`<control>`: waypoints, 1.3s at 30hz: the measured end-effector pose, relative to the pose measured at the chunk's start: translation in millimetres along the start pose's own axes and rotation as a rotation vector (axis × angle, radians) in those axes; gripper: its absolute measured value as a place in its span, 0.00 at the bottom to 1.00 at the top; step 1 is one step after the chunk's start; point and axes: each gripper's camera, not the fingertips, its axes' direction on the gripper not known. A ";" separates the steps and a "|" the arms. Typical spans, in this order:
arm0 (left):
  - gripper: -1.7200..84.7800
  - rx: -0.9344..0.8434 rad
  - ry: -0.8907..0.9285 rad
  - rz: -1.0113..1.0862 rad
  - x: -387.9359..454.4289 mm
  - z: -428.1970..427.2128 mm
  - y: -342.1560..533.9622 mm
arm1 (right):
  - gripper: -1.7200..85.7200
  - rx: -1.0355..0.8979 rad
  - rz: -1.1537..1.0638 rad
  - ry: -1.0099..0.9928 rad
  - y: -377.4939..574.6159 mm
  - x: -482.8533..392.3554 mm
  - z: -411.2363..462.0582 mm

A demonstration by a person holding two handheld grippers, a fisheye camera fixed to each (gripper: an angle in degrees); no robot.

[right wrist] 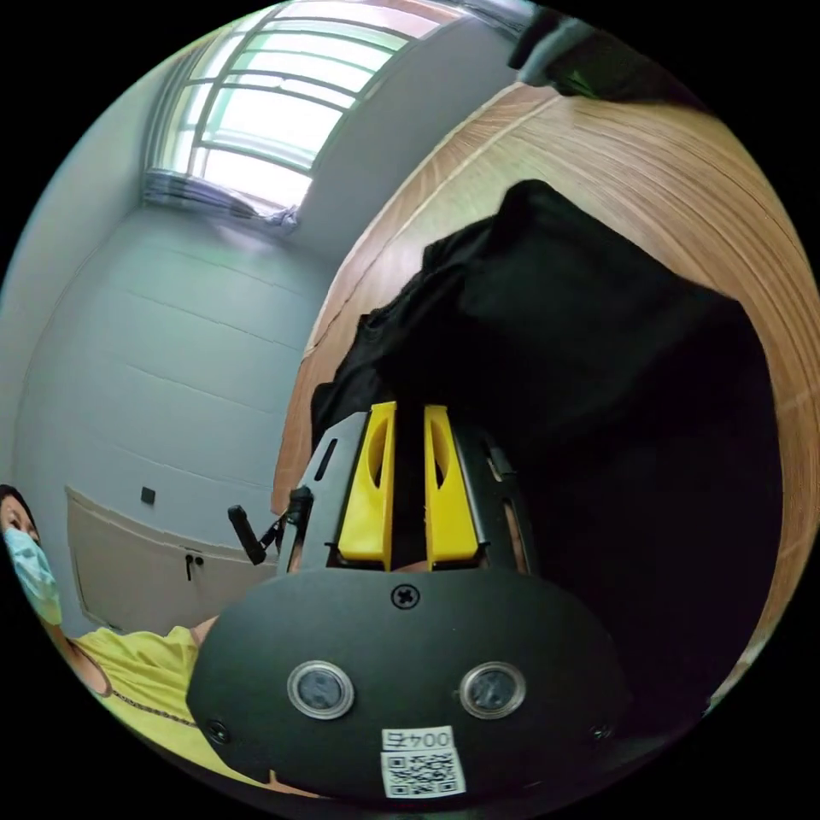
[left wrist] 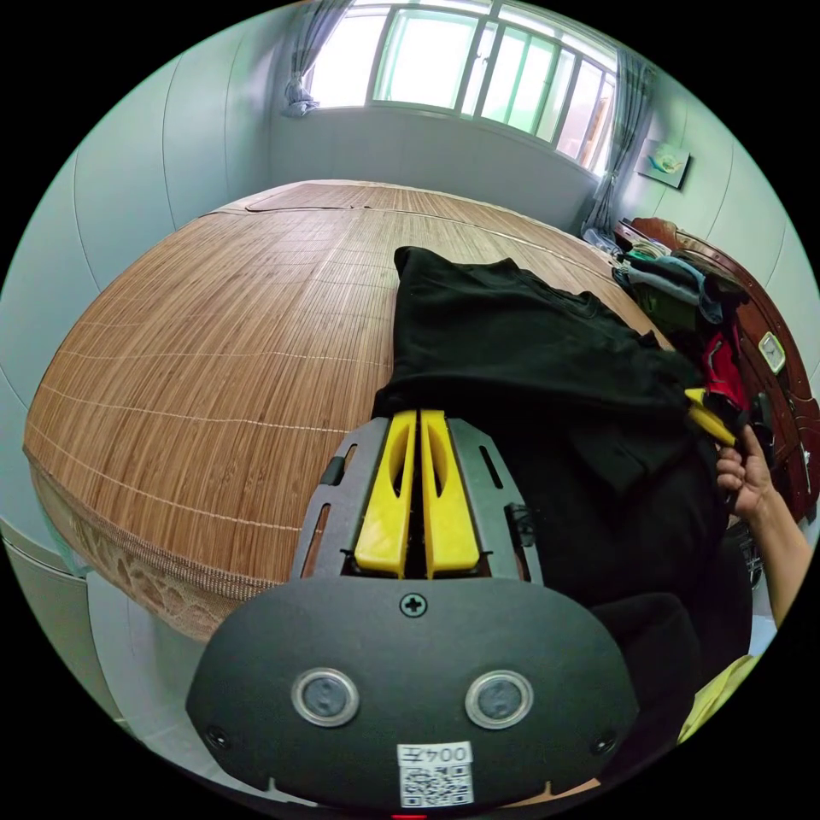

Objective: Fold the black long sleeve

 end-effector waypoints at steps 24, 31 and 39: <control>0.04 0.001 0.008 -0.002 -17.5 20.9 -28.4 | 0.16 -0.093 -0.580 0.745 98.5 -126.7 188.6; 0.05 -0.042 0.086 0.058 -24.8 18.5 -44.7 | 0.16 -0.094 -0.560 0.703 134.5 -130.1 212.6; 0.11 0.034 -0.061 0.071 -44.5 -0.2 -64.5 | 0.16 -0.085 -0.581 0.744 178.1 -141.0 238.9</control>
